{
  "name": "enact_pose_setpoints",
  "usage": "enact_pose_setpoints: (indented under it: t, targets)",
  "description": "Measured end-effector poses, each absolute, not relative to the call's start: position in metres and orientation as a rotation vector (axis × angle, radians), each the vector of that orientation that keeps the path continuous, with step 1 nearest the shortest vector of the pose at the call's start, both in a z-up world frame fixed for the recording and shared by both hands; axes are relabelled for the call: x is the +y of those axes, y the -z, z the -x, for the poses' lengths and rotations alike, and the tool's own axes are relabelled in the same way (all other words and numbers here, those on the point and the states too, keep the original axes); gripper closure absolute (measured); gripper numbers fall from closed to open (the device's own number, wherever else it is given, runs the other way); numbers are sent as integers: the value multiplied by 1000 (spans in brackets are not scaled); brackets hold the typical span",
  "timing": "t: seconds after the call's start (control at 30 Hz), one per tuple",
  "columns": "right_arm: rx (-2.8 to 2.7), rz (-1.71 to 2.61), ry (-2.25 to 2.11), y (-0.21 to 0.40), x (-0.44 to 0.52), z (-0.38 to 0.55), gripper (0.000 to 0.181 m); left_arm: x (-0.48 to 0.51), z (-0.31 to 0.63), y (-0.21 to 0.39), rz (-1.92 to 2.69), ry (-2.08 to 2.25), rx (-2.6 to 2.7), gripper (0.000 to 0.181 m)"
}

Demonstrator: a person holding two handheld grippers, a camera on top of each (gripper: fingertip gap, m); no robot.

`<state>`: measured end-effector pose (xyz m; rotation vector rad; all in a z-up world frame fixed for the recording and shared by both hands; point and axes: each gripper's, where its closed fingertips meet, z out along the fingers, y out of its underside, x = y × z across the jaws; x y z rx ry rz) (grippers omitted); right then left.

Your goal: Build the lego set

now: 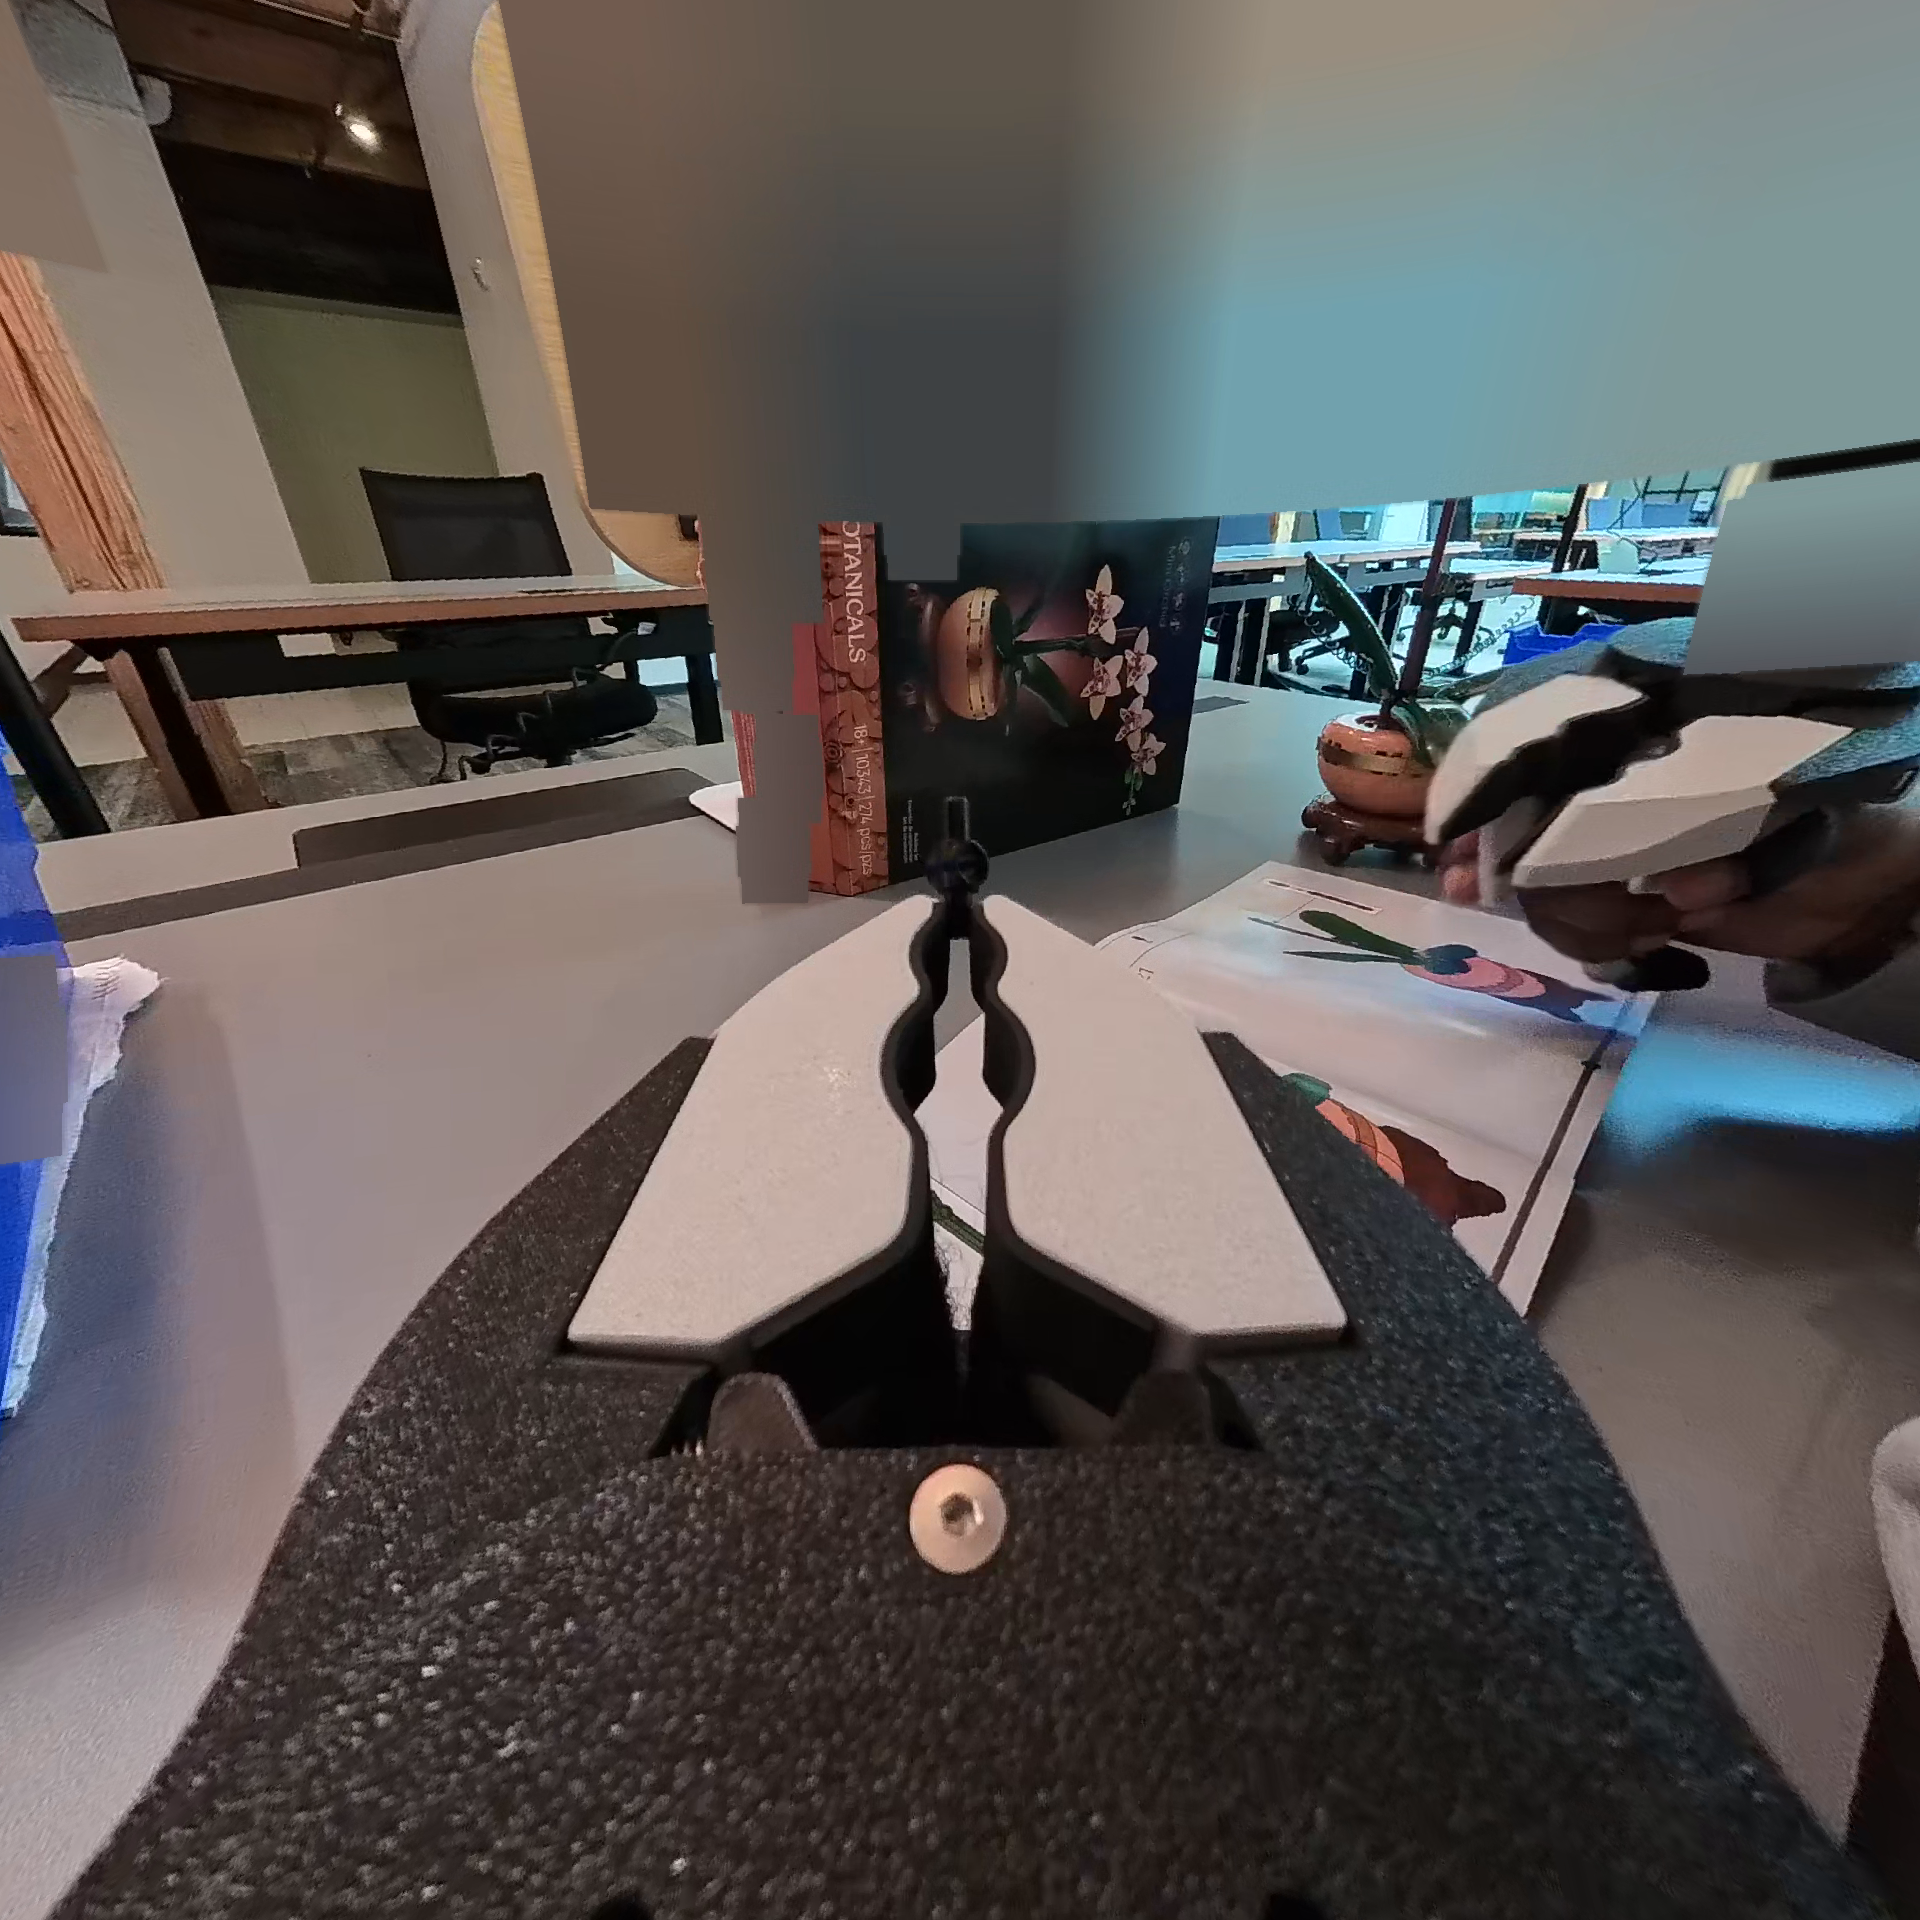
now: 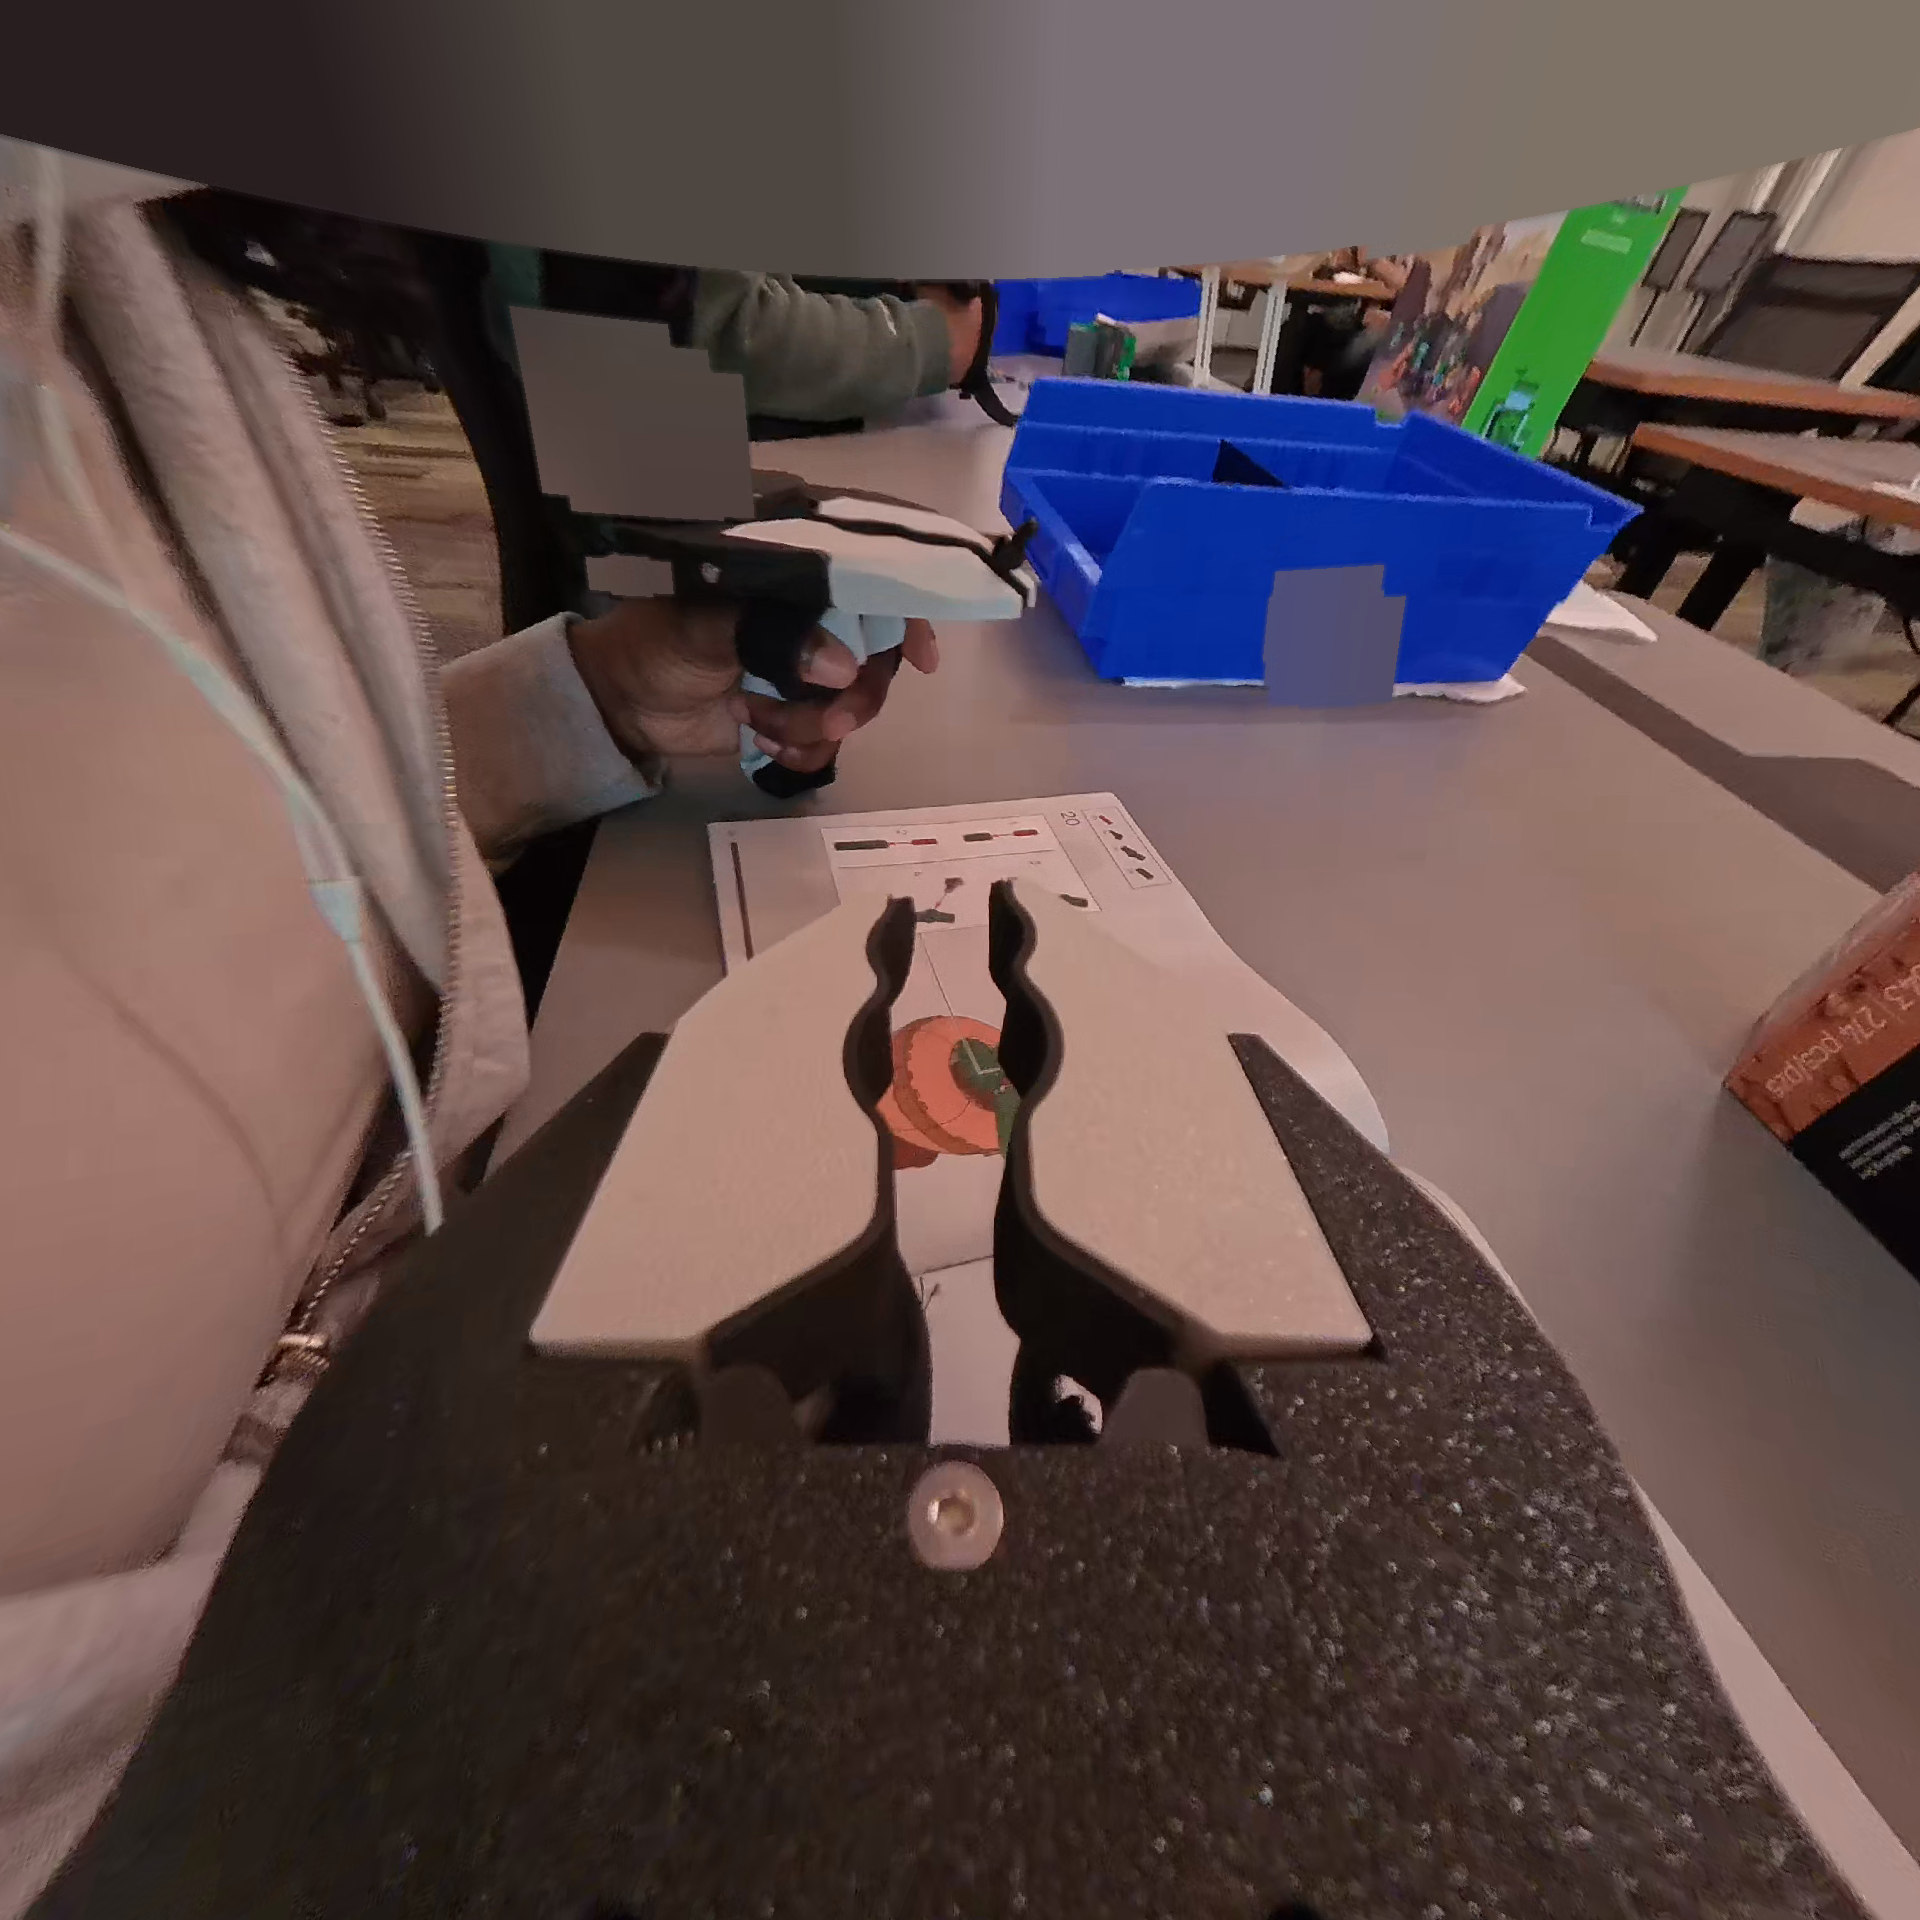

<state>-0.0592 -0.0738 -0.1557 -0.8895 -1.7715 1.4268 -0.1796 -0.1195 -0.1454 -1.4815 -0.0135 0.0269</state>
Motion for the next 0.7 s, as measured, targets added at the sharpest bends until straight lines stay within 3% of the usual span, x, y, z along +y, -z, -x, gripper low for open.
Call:
enact_pose_setpoints:
  t: [0.7]
  targets:
    - [-1845, 760, -1613, 173, -131, 64, 168, -119, 179, 146, 1484, -19, -12, 179]
